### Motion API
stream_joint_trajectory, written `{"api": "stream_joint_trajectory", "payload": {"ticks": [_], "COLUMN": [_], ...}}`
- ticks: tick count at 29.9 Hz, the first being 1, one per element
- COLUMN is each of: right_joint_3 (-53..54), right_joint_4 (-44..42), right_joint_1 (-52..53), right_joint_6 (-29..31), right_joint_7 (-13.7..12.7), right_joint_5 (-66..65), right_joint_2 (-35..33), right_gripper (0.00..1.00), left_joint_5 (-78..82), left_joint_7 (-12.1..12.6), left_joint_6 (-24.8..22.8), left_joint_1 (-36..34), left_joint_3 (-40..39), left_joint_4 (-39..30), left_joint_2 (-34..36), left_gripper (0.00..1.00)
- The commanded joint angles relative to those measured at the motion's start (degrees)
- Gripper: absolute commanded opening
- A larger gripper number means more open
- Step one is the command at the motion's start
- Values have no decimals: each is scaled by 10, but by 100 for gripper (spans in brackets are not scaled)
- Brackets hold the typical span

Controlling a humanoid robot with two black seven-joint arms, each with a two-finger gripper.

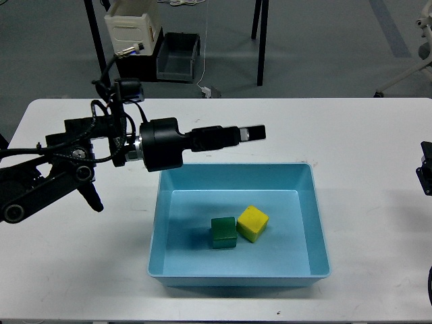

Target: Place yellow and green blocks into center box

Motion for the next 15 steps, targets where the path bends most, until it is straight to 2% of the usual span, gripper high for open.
{"api": "stream_joint_trajectory", "payload": {"ticks": [1,4,8,11,13,15], "right_joint_3": [-3,-6,-4,1,4,8], "right_joint_4": [-5,-6,-4,-2,3,10], "right_joint_1": [0,-2,-9,-11,-13,-17], "right_joint_6": [37,47,61,66,66,66], "right_joint_7": [-2,-12,-67,-97,-99,-99], "right_joint_5": [140,213,303,361,389,408], "right_joint_2": [3,4,9,11,13,22], "right_gripper": [100,100,100,100,100,100], "left_joint_5": [-162,-275,-450,-611,-690,-733], "left_joint_7": [0,0,0,0,0,0], "left_joint_6": [19,41,50,15,-22,-28], "left_joint_1": [91,137,178,201,210,226], "left_joint_3": [-69,-112,-120,-116,-113,-111], "left_joint_4": [-3,2,1,1,-5,-9], "left_joint_2": [4,0,0,0,0,5], "left_gripper": [100,100,100,100,100,100]}}
